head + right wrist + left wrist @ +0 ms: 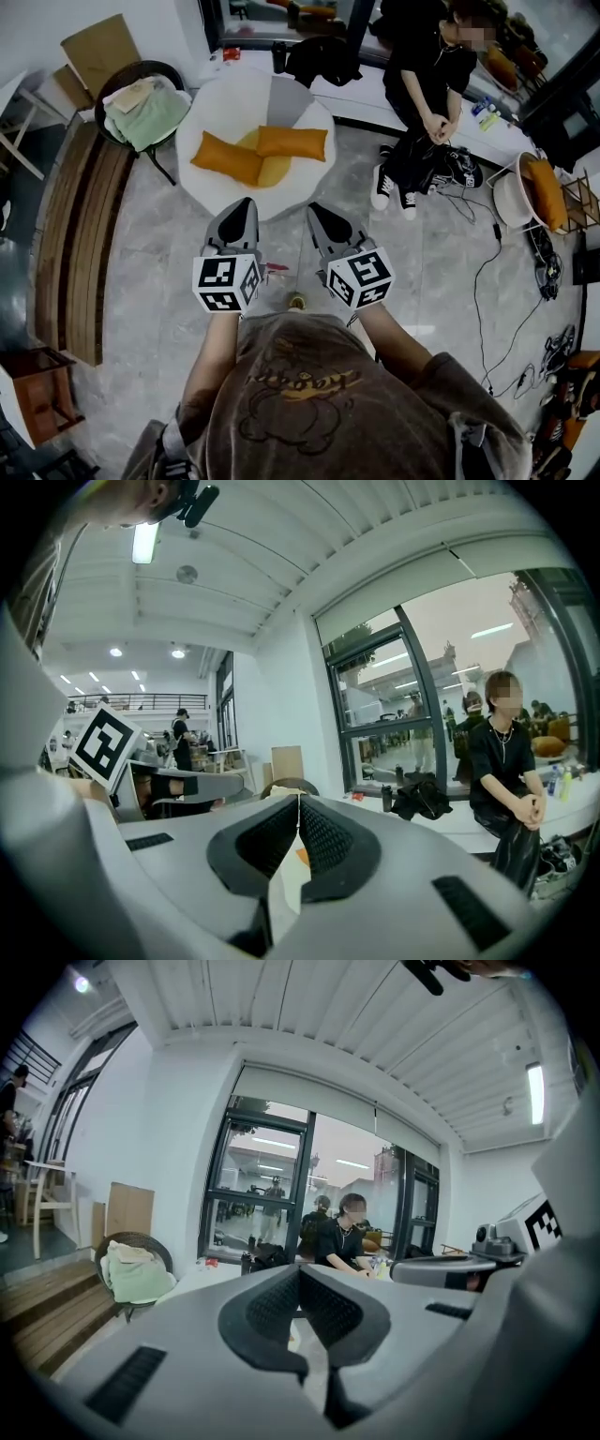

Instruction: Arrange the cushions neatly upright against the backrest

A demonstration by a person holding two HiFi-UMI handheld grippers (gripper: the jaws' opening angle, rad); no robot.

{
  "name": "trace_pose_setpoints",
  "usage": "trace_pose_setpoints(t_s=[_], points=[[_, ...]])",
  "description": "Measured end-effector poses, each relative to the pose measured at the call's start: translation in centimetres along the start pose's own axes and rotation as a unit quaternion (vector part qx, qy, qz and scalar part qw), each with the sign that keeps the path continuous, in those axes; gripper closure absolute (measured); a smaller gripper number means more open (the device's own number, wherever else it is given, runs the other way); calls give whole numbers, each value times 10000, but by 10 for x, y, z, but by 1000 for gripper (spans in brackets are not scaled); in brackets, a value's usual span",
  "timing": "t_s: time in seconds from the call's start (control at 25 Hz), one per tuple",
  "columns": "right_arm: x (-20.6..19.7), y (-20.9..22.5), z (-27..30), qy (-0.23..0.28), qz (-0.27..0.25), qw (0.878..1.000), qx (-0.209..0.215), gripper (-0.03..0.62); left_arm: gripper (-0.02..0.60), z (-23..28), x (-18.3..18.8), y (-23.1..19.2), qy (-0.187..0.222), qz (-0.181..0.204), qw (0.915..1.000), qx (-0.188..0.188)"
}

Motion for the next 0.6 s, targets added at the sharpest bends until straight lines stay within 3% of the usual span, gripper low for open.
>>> trace_pose_setpoints(t_s=[0.28, 0.6], points=[[8, 24, 26, -162, 3, 9997, 190, 572, 577, 32, 9, -10, -20, -28, 9998, 189], [12, 52, 67, -242, -4, 9996, 117, 572, 577, 79, 6, -33, -50, -21, 9999, 125]])
Point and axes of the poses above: the fingertips, and each gripper's own axes: z forward along the fingers, y to its right, x out of its top, the point moved 5 cm from there along -z, backward along the fingers, and after that the axes turned 11 degrees about z, right-handed, at the moved point
